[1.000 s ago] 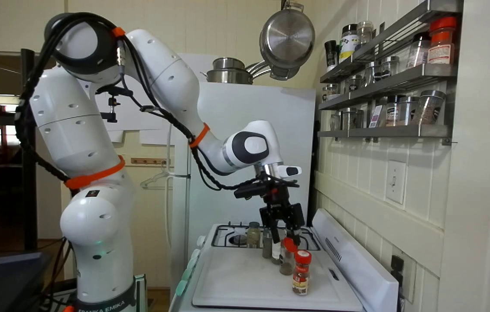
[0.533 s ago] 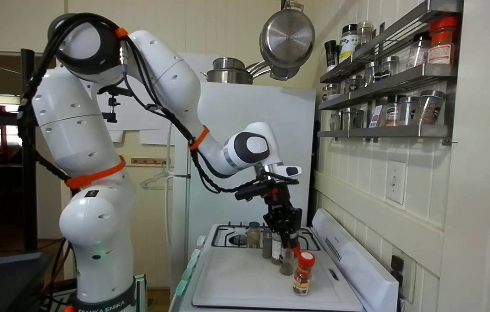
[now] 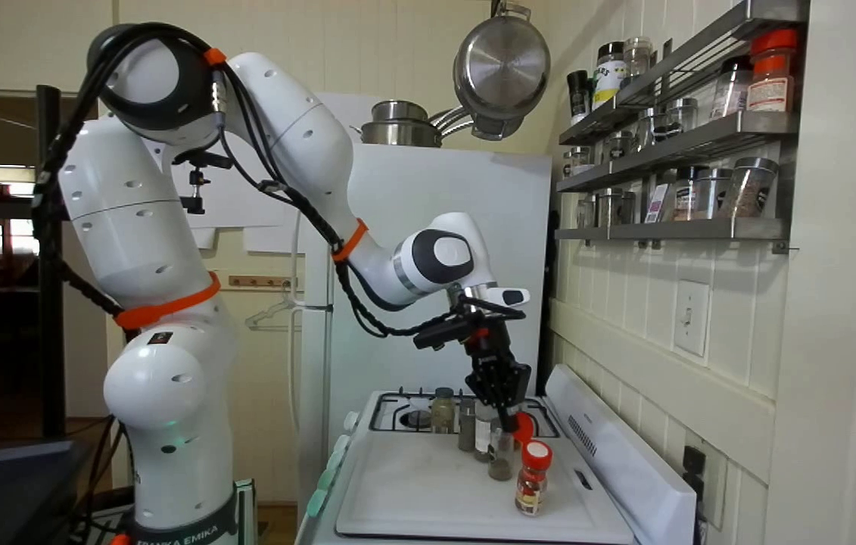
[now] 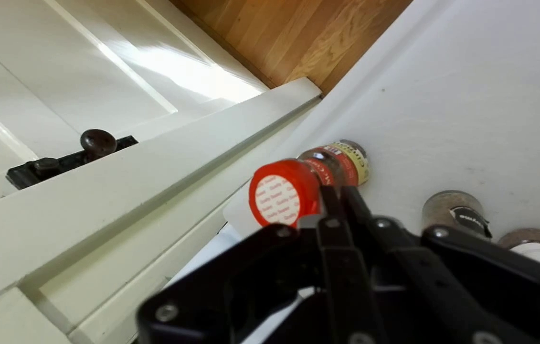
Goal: Close the lid on the red container.
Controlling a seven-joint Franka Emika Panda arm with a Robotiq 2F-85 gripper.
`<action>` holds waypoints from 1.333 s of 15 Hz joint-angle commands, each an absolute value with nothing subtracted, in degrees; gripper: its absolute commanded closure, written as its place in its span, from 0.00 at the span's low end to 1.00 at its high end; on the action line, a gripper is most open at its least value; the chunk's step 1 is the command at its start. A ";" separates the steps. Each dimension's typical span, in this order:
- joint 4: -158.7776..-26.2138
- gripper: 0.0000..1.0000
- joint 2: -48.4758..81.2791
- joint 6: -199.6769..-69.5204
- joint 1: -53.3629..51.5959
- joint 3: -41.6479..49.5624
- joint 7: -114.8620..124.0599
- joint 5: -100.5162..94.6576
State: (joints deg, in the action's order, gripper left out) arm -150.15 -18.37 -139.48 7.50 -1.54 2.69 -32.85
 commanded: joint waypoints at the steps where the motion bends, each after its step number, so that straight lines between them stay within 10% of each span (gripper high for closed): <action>1: -149.32 0.99 -16.71 -140.82 7.71 -1.13 3.47 -34.04; 20: -146.61 0.99 -9.85 -149.96 0.98 6.93 -19.62 -0.56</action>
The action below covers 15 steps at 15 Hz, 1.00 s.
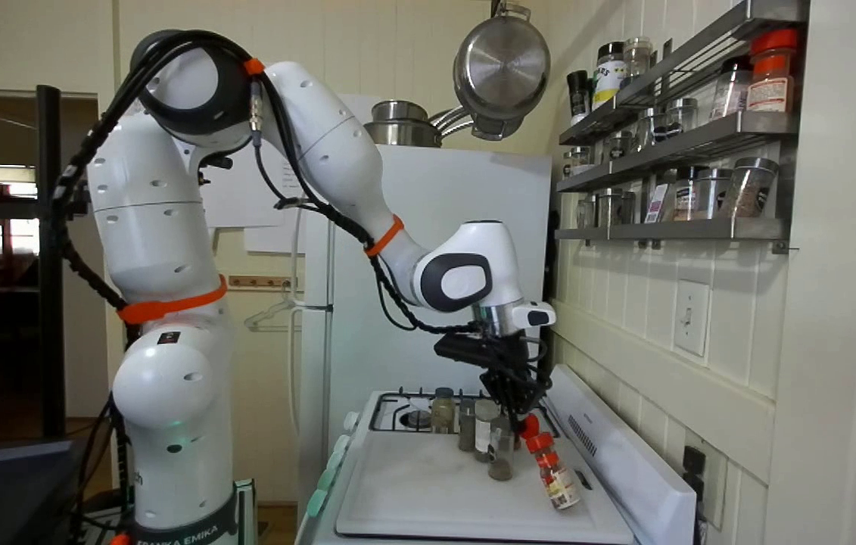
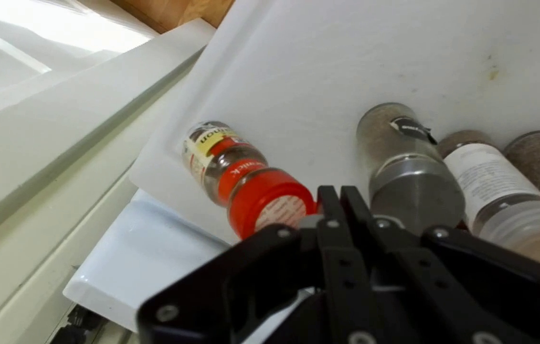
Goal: Close the lid on the red container.
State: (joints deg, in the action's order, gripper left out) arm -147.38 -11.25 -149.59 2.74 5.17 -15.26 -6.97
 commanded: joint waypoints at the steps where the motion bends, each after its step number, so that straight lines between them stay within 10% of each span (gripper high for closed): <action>1: -146.64 0.99 -10.04 -150.17 0.67 7.33 -21.04 1.68; 15: -147.83 0.99 -13.22 -151.88 -2.68 14.53 -36.89 34.43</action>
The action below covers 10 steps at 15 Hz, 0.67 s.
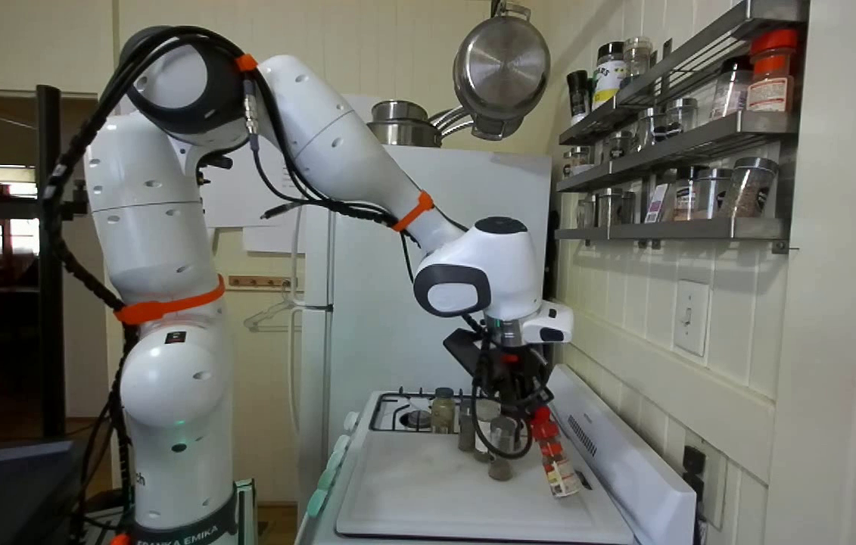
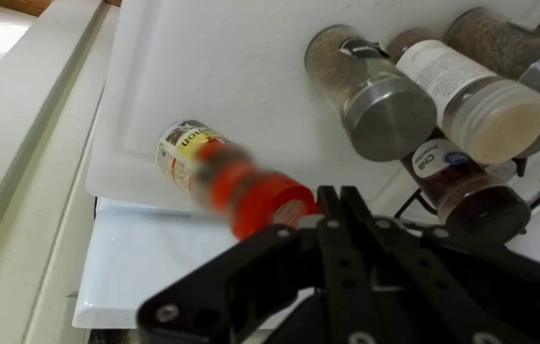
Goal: Close the lid on the red container.
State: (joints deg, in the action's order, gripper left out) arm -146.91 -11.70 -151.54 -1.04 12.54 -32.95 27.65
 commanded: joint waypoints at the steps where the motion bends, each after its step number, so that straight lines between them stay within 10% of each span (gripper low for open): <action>1: -147.68 0.99 -13.26 -151.43 -2.88 15.05 -38.50 36.93; 10: -146.37 0.99 -12.07 -143.76 -3.11 18.72 -45.20 48.56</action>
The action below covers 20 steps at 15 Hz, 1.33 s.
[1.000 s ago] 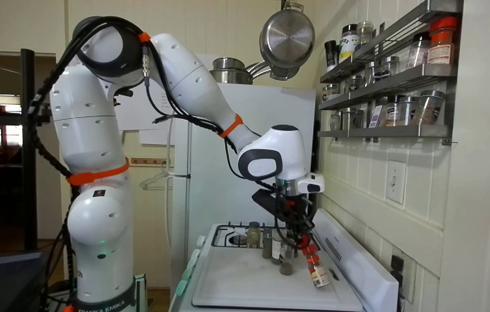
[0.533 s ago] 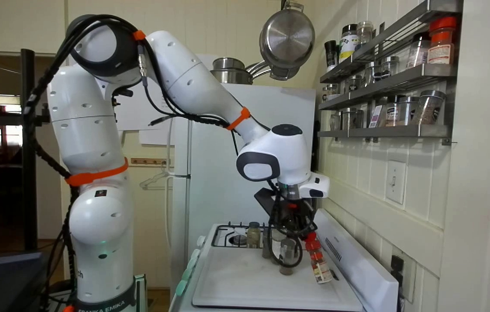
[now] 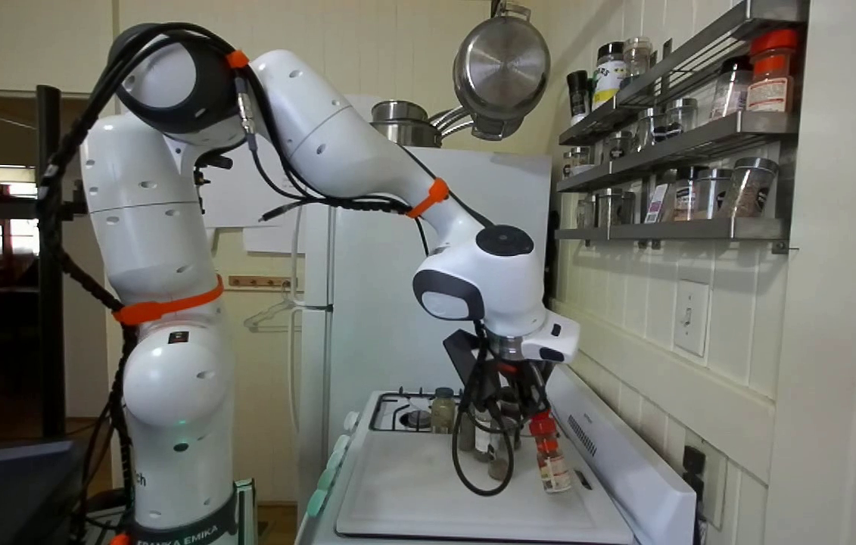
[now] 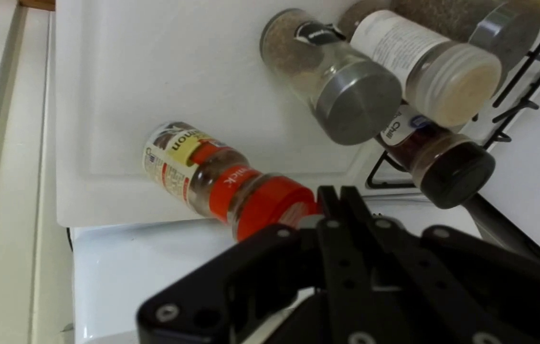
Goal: Close the lid on the red container.
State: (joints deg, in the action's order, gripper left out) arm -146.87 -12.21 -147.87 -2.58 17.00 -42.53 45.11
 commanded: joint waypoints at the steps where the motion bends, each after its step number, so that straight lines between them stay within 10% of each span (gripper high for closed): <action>1: -146.12 0.99 -11.79 -142.11 -1.03 17.16 -45.95 49.51; 20: -147.33 0.99 -10.25 -134.81 5.10 16.65 -53.93 60.81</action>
State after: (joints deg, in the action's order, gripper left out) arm -147.12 -10.64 -136.97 3.59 17.29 -49.97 56.18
